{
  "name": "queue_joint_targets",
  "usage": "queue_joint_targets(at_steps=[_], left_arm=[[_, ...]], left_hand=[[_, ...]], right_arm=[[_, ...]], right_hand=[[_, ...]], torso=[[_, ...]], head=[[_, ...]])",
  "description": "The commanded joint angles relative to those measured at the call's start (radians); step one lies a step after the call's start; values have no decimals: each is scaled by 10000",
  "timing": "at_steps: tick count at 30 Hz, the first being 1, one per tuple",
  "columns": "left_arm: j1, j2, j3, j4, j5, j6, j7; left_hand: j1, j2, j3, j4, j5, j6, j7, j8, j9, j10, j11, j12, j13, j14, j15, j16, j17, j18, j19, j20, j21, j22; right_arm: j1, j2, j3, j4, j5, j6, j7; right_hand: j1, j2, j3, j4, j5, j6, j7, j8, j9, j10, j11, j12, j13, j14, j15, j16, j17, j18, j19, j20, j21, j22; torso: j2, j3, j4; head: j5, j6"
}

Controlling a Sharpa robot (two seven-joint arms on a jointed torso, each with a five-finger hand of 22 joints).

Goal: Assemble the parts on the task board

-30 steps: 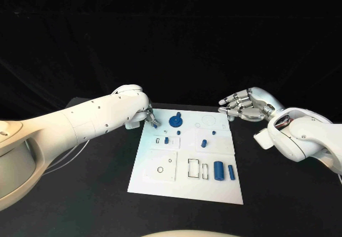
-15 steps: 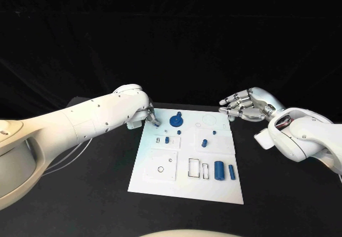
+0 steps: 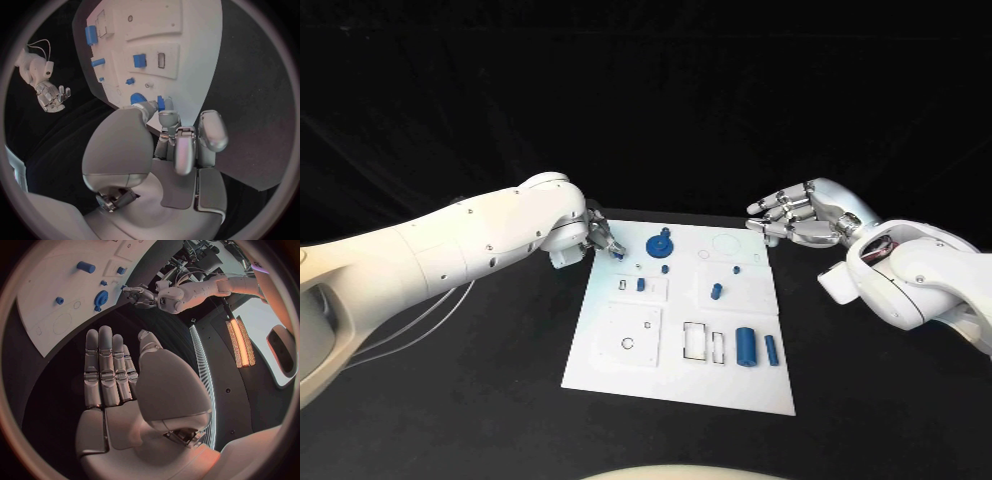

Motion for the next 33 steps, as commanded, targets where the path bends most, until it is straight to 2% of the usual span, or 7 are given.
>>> queue_joint_targets(at_steps=[1,8,13,16,22,25,33], left_arm=[[12,-239,-2,455,1021,-432,59],[-14,-724,-133,1253,1135,-624,37],[-160,-1069,-201,1820,575,-956,49],[-261,-1182,-222,2037,373,-1046,41],[-510,-1194,-237,2245,-152,-1260,24],[-615,-1147,-239,2286,-532,-1357,21],[-715,-1020,-241,2271,-1080,-1379,-15]], left_hand=[[-300,-50,2089,-1996,-24,139,-77,106,-7,137,-13,14,36,939,-88,65,2234,-31,75,-25,74,70],[-870,-91,2519,-2452,-38,204,-125,265,3,254,-63,73,34,953,-140,89,2276,-56,160,-64,134,195],[-1050,-112,2627,-2612,-43,228,-148,338,18,306,-83,113,51,959,-157,100,2294,-75,225,-80,179,289],[-1148,-120,2691,-2689,-43,238,-161,381,28,324,-96,115,33,958,-168,97,2288,-79,243,-89,192,314],[-1248,-135,2756,-2769,-43,239,-173,432,44,302,-107,64,-54,955,-180,92,2278,-82,255,-99,201,332],[-1267,-134,2771,-2780,-42,237,-174,441,47,307,-109,72,-47,953,-182,89,2271,-83,260,-101,205,340],[-1415,-149,2864,-2869,-45,234,-193,528,81,376,-126,180,50,961,-197,102,2295,-96,305,-118,237,405]], right_arm=[[-5,-13,0,16,-46,143,20],[-5,-36,-1,37,-46,138,2],[-5,-51,-2,57,-46,138,-8],[-5,-61,-3,66,-46,139,-9],[-5,-61,-5,74,-46,139,-5],[-5,-53,-7,71,-46,142,-4],[-5,-66,-11,77,-46,140,0]], right_hand=[[-83,40,15,64,36,5,12,56,-7,10,26,39,-13,-7,8,-68,-4,50,18,68,-49,-12],[-80,38,14,63,63,4,9,60,-7,12,24,44,-22,-3,6,-73,-4,50,22,67,-53,-18],[-80,38,14,63,63,4,9,60,-7,12,24,44,-22,-3,6,-73,-4,50,22,67,-53,-18],[-78,37,14,63,89,4,7,65,-7,14,22,49,-30,0,4,-77,-4,50,27,66,-58,-23],[-78,37,14,63,89,4,7,65,-7,14,22,49,-30,0,4,-77,-4,50,27,66,-58,-23],[-78,37,14,63,89,4,7,65,-7,14,22,49,-30,0,4,-77,-4,50,27,66,-58,-23],[-78,37,14,63,89,4,7,65,-7,14,22,49,-30,0,4,-77,-4,50,27,66,-58,-23]], torso=[[-52,43,25],[-113,79,63],[-152,100,68],[-159,99,75],[-138,82,75],[-129,79,52],[-124,91,52]], head=[[25,-37],[54,-131],[56,-182],[58,-196],[66,-191],[92,-221],[46,-251]])
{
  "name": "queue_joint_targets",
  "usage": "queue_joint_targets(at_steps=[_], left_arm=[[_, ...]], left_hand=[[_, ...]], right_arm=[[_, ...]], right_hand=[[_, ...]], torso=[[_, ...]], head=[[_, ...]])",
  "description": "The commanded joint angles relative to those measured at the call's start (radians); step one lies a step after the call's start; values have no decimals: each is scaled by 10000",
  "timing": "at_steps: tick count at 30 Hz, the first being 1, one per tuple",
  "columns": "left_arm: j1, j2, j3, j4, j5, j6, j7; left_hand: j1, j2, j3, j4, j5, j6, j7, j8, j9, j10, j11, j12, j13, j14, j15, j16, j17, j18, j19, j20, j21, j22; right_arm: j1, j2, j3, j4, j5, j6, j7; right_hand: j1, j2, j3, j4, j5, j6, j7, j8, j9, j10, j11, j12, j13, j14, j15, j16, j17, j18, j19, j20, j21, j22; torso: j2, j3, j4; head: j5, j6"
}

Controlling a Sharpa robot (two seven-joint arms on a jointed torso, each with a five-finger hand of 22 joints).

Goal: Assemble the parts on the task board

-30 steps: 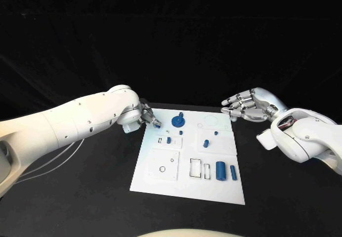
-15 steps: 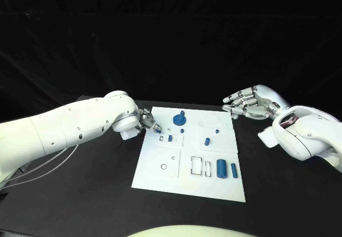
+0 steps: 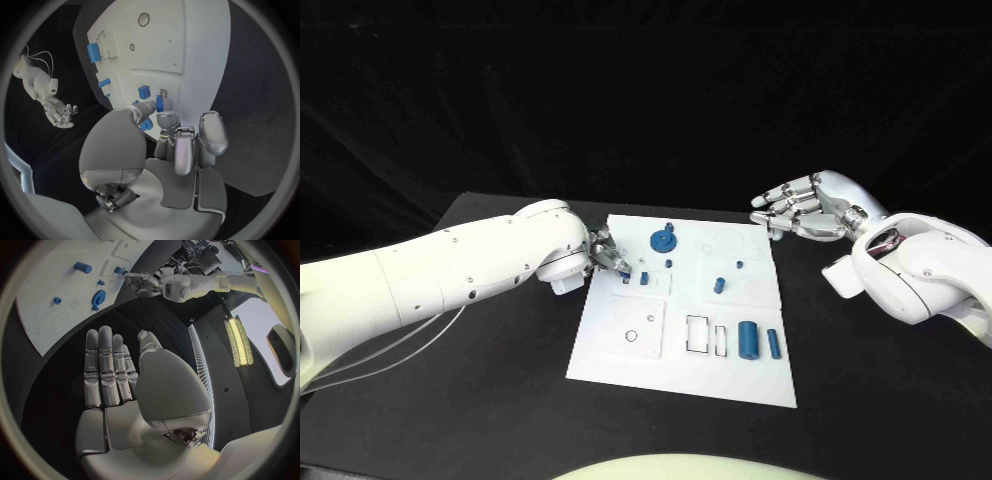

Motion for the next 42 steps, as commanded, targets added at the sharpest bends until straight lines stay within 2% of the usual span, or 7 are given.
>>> queue_joint_targets(at_steps=[1,6,13,21,42], left_arm=[[-12,57,8,15,-631,-104,-2],[-19,152,8,-21,-872,144,-47],[-24,290,8,-138,-1166,502,-111],[-25,359,5,-178,-1481,765,-171],[-30,387,3,-114,-1943,1405,-224]], left_hand=[[-118,15,1832,-1887,42,106,-71,62,25,115,-9,36,19,963,-56,64,2299,-94,46,-4,57,17],[-159,8,1866,-1930,42,98,-78,93,38,127,-16,56,28,966,-62,68,2306,-98,58,-11,66,35],[-188,16,1891,-1952,42,91,-79,115,47,147,-18,91,63,974,-66,84,2337,-102,72,-15,76,56],[-296,33,1913,-1974,31,89,-90,182,75,188,-24,151,100,979,-70,95,2355,-103,73,-21,78,60],[-373,8,1879,-1993,14,65,-96,225,92,189,-27,147,63,983,-68,104,2371,-105,71,-22,77,61]], right_arm=[[-5,-3,-1,19,-46,127,27],[-6,-3,-2,21,-46,129,31],[-6,0,-3,20,-46,133,36],[-6,-6,-4,26,-46,135,38],[-9,-6,-6,30,-46,147,50]], right_hand=[[-78,37,14,63,37,4,8,65,-7,14,22,49,-9,0,4,-38,-4,50,27,66,-58,-9],[-82,38,12,67,67,5,6,71,-7,16,21,55,-20,5,3,-43,-4,51,32,65,-63,-15],[-82,38,12,67,67,5,6,71,-7,16,21,55,-20,5,3,-43,-4,51,32,65,-63,-15],[-82,38,12,67,67,5,6,71,-7,16,21,55,-20,5,3,-43,-4,51,32,65,-63,-15],[-108,44,3,86,96,11,5,82,-6,24,21,67,-35,11,3,-52,-4,50,40,64,-71,-25]], torso=[[0,4,7],[0,4,15],[-2,2,-5],[-9,6,14],[-9,6,9]], head=[[-35,-36],[-39,-54],[-28,-90],[-34,-99],[-29,-172]])
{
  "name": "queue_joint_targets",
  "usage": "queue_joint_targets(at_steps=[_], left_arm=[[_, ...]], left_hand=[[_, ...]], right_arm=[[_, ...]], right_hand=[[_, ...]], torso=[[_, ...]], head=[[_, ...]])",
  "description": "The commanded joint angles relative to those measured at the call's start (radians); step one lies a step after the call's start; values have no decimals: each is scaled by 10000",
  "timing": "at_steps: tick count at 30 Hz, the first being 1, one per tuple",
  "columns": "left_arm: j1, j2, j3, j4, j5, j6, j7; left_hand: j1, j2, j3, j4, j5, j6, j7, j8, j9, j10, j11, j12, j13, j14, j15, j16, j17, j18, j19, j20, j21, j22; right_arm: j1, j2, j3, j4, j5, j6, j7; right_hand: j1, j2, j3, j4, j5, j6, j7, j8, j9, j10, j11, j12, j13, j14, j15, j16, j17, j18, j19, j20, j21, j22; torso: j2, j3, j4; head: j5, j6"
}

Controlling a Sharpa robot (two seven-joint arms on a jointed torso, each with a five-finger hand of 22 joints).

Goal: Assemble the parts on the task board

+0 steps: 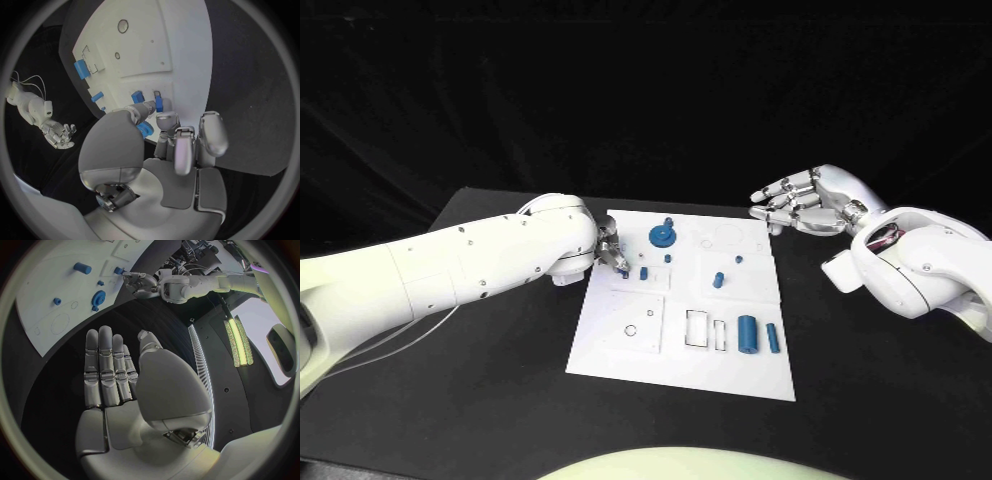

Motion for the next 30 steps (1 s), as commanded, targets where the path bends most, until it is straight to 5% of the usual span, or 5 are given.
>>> queue_joint_targets(at_steps=[1,21,30], left_arm=[[-30,7,-22,53,-133,464,-94],[-48,19,-23,166,14,492,-92],[-51,8,-23,164,52,-5,-44]], left_hand=[[-36,82,1524,-1579,24,30,-62,33,5,77,15,23,-24,984,-69,65,2364,-105,36,13,28,3],[-51,127,1521,-1577,27,19,-65,46,-2,103,13,65,16,993,-65,84,2398,-109,41,16,31,16],[-32,191,1544,-1591,34,15,-68,58,-15,98,9,47,-25,999,-65,95,2418,-116,62,17,45,51]], right_arm=[[-6,0,-1,13,-46,134,53],[-11,3,-1,8,-46,145,64],[-14,10,-2,1,-46,141,72]], right_hand=[[-105,42,-15,67,39,11,5,43,-6,24,21,67,-16,11,3,-52,-4,50,40,64,-29,-13],[-105,42,-15,67,39,11,5,43,-6,24,21,67,-16,11,3,-52,-4,50,40,64,-29,-13],[-135,56,-22,89,62,22,0,58,-3,36,18,82,-31,15,3,-63,-4,49,46,63,-40,-24]], torso=[[-1,-1,0],[-4,0,1],[1,1,-9]], head=[[0,-17],[5,-2],[5,10]])
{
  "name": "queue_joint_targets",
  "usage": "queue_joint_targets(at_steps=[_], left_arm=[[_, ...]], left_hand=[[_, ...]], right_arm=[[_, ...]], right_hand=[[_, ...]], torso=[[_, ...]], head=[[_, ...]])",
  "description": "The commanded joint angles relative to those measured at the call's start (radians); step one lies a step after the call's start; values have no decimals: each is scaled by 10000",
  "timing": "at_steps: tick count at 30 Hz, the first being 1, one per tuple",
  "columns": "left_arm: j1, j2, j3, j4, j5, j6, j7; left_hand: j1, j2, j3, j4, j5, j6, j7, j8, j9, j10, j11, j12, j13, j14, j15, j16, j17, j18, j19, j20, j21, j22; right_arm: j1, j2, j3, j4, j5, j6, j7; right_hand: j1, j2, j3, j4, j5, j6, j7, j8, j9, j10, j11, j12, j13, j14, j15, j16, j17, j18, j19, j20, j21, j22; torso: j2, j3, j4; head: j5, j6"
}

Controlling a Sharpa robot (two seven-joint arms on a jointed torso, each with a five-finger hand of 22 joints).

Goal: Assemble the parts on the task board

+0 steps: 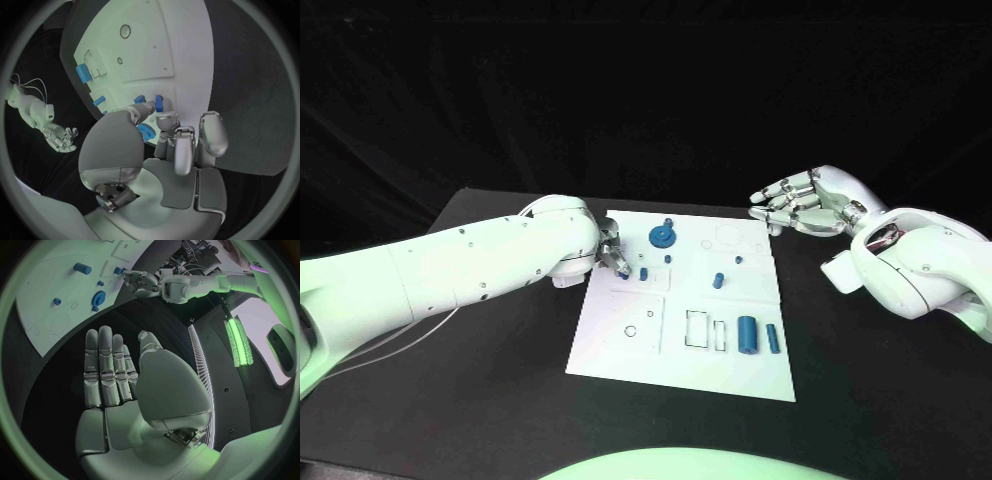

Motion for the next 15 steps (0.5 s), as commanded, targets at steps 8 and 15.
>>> queue_joint_targets(at_steps=[8,15], left_arm=[[-91,-174,-21,323,556,-1196,104],[-170,-368,-13,629,837,-1990,163]], left_hand=[[64,217,1580,-1636,43,23,-66,114,-32,86,-2,35,-75,1007,-74,72,2449,-148,165,14,115,179],[53,223,1598,-1665,44,48,-77,145,-45,131,-12,74,-46,1003,-83,64,2433,-170,239,9,165,285]], right_arm=[[-10,7,0,-4,-46,126,71],[-13,2,0,-6,-46,126,75]], right_hand=[[-105,24,-3,56,70,23,-1,61,-3,37,17,44,-17,15,3,-65,-4,49,11,27,-43,-15],[-105,24,-3,56,70,23,-1,61,-3,37,17,44,-17,15,3,-65,-4,49,11,27,-43,-15]], torso=[[9,-10,10],[3,-7,5]], head=[[-15,-9],[-3,-24]])
